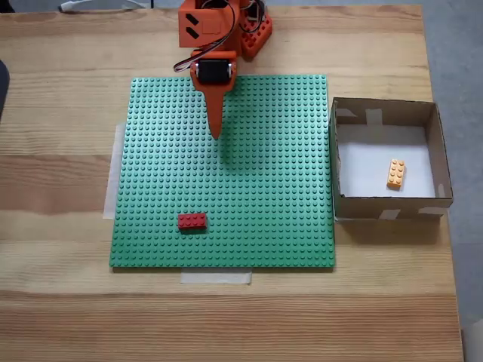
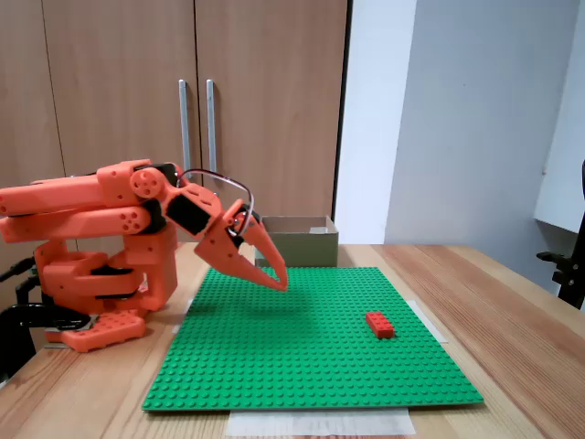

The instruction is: Pick the yellow lego block and put it in the box.

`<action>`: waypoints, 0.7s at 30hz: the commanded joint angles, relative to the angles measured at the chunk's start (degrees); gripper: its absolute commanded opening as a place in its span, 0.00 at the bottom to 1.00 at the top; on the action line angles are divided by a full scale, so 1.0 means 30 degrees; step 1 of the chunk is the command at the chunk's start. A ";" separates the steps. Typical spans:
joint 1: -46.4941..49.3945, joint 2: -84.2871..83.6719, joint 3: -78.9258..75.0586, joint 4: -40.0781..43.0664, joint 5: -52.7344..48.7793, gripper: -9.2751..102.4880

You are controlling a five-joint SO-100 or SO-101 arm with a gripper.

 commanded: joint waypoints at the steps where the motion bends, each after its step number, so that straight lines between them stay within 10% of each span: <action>1: -0.0029 0.0146 0.0146 0.0000 -0.0117 0.07; 21: -0.0029 0.0146 0.0205 -0.0205 0.0732 0.07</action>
